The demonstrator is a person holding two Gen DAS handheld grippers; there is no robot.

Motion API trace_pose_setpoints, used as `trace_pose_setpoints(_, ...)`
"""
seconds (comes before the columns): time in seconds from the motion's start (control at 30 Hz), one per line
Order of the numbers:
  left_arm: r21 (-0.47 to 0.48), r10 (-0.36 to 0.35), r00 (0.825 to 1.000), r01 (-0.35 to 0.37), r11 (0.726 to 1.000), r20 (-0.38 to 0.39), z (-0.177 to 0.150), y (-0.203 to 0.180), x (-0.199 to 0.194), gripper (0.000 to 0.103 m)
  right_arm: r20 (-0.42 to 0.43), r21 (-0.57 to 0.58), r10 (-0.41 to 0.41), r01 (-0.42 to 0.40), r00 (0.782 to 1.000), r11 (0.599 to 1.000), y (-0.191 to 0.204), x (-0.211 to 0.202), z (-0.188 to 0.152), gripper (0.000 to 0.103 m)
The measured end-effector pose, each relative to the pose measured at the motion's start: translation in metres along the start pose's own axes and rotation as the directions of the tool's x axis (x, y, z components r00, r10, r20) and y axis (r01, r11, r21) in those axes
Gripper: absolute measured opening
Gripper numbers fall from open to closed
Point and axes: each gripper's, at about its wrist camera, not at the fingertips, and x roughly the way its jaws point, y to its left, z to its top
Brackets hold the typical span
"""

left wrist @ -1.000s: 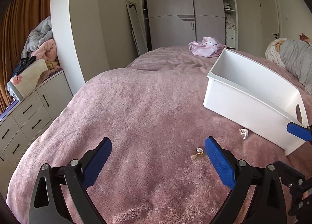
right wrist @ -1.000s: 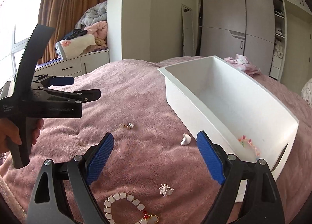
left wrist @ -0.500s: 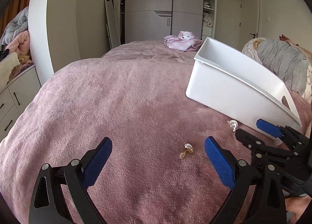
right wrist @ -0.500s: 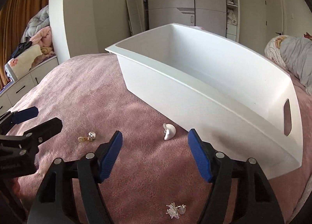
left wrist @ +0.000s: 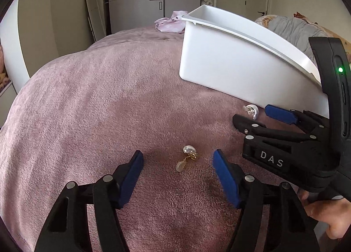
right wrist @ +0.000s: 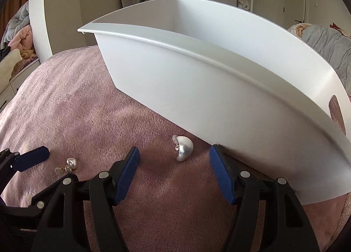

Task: Organize jewelry
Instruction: 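Grasp the gold earring with the left tool while the right tool grasps the silver heart charm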

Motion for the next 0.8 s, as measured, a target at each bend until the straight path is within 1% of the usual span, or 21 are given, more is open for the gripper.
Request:
trace_pose_setpoints(0.03, 0.007, -0.003, 1.000, 0.003, 1.000, -0.002, 0.000, -0.001, 0.002, 0.063, -0.003, -0.004, -0.005, 0.005, 1.000, 1.000, 0.002, 0.001, 0.000, 0.066)
trace_pose_setpoints(0.1, 0.013, -0.006, 1.000, 0.006, 1.000, -0.012, 0.001, -0.002, 0.006, 0.056, -0.009, -0.007, -0.002, 0.002, 1.000, 1.000, 0.003, 0.005, -0.001, 0.065)
trace_pose_setpoints(0.17, 0.019, -0.002, 1.000, 0.002, 1.000, -0.018, 0.000, -0.004, 0.010, 0.053, -0.017, -0.009, 0.001, -0.001, 1.000, 1.000, 0.005, 0.008, 0.000, 0.063)
trace_pose_setpoints(0.2, 0.023, -0.006, 1.000, 0.007, 1.000, -0.021, 0.001, -0.004, 0.011, 0.050, -0.020, -0.013, 0.014, -0.015, 1.000, 1.000, 0.008, 0.010, 0.001, 0.057)
trace_pose_setpoints(0.23, 0.025, -0.011, 1.000, 0.011, 1.000, -0.024, 0.001, -0.005, 0.013, 0.046, -0.024, -0.018, 0.023, -0.023, 0.999, 1.000, 0.009, 0.011, 0.002, 0.052)
trace_pose_setpoints(0.3, 0.020, -0.014, 0.999, 0.015, 1.000, -0.032, 0.002, -0.004, 0.017, 0.042, -0.028, -0.018, 0.040, -0.041, 0.999, 0.999, 0.010, 0.013, 0.002, 0.046)
trace_pose_setpoints(0.37, 0.011, -0.019, 0.999, 0.019, 1.000, -0.033, 0.002, -0.003, 0.019, 0.036, -0.029, -0.011, 0.054, -0.055, 0.998, 0.998, 0.010, 0.014, 0.002, 0.044)
trace_pose_setpoints(0.4, 0.007, -0.020, 0.999, 0.020, 1.000, -0.034, 0.002, -0.001, 0.020, 0.030, -0.029, -0.007, 0.063, -0.063, 0.998, 0.998, 0.011, 0.016, 0.003, 0.041)
trace_pose_setpoints(0.43, 0.005, -0.021, 0.999, 0.021, 1.000, -0.036, 0.002, -0.001, 0.020, 0.027, -0.029, -0.003, 0.071, -0.071, 0.997, 0.997, 0.010, 0.016, 0.004, 0.039)
trace_pose_setpoints(0.5, 0.010, -0.017, 0.999, 0.018, 1.000, -0.038, 0.000, 0.000, 0.018, 0.025, -0.028, 0.003, 0.083, -0.083, 0.996, 0.997, 0.008, 0.016, 0.004, 0.037)
trace_pose_setpoints(0.57, 0.019, -0.008, 0.999, 0.009, 1.000, -0.038, 0.000, -0.001, 0.017, 0.025, -0.025, 0.012, 0.094, -0.094, 0.995, 0.996, 0.005, 0.015, 0.005, 0.031)
trace_pose_setpoints(0.63, 0.024, -0.001, 0.999, 0.002, 1.000, -0.038, 0.000, -0.002, 0.018, 0.025, -0.025, 0.019, 0.104, -0.104, 0.994, 0.994, 0.000, 0.014, 0.005, 0.022)
trace_pose_setpoints(0.67, 0.028, 0.004, 0.999, -0.003, 1.000, -0.038, 0.002, -0.002, 0.019, 0.025, -0.024, 0.023, 0.111, -0.110, 0.994, 0.994, -0.001, 0.013, 0.005, 0.021)
trace_pose_setpoints(0.8, 0.057, 0.029, 0.999, -0.027, 0.998, -0.030, 0.005, -0.013, 0.012, 0.024, -0.020, 0.039, 0.128, -0.127, 0.992, 0.991, -0.007, 0.012, 0.004, 0.020)
